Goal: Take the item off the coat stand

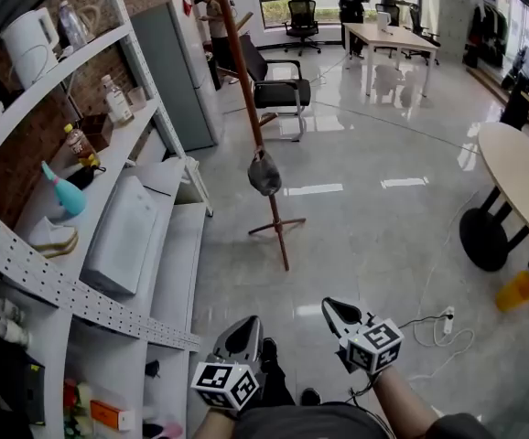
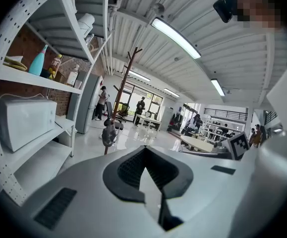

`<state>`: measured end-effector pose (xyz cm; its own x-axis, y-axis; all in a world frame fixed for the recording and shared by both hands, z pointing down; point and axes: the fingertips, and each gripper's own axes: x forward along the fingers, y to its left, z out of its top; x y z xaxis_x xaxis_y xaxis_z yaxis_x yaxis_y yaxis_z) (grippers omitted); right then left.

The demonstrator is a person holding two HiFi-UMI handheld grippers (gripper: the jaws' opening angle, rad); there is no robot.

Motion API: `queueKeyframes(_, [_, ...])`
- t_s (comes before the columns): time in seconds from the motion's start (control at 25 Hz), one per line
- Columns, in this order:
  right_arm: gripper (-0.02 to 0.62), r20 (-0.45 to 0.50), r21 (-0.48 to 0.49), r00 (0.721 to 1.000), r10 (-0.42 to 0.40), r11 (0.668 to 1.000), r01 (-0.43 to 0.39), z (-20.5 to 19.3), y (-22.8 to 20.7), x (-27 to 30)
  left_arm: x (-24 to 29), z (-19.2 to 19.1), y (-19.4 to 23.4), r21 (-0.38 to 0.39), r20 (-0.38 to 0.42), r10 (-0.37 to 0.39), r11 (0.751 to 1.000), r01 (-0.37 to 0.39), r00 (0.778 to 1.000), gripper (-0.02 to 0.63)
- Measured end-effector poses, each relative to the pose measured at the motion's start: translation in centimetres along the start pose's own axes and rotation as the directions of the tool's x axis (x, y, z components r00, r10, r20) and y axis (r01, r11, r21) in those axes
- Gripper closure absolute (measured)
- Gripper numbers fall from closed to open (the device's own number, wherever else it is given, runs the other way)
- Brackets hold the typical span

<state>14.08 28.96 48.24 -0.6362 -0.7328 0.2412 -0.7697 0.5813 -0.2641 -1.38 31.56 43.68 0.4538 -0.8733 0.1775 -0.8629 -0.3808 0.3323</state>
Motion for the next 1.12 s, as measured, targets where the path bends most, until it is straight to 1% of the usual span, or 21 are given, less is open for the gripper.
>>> queueKeyframes(0.16, [0.588, -0.002, 0.009, 1.0, -0.017, 1.0, 0.017, 1.6, -0.6, 2.9, 2.4, 1.1, 2.2, -0.008, 0.0, -0.029, 1.0, 0.029, 1.0, 0.6])
queueKeyframes(0.36, [0.588, -0.002, -0.001, 1.0, -0.026, 1.0, 0.026, 3.7, -2.1, 8.2, 6.5, 3.4, 5.7, -0.006, 0.006, -0.066, 0.998, 0.066, 0.998, 0.6])
queueKeyframes(0.56, [0.588, -0.004, 0.02, 0.999, -0.033, 0.999, 0.033, 5.6, -3.2, 13.7, 9.9, 5.8, 9.9, -0.01, 0.01, -0.061, 0.998, 0.061, 0.998, 0.6])
queueKeyframes(0.72, [0.588, -0.019, 0.033, 0.999, -0.046, 0.998, 0.046, 6.2, -3.8, 16.9, 11.6, 6.9, 12.7, -0.022, 0.004, -0.06, 0.998, 0.06, 0.998, 0.6])
queueKeyframes(0.92, [0.588, -0.045, 0.019, 0.997, -0.067, 0.998, 0.068, 6.0, -4.6, 20.1, 13.7, 8.1, 15.9, -0.041, -0.005, -0.063, 0.997, 0.063, 0.998, 0.6])
queueKeyframes(1.12, [0.588, -0.049, 0.04, 0.993, -0.11, 0.993, 0.112, 6.9, -5.2, 22.1, 16.1, 8.6, 18.3, -0.054, -0.009, -0.088, 0.995, 0.088, 0.996, 0.6])
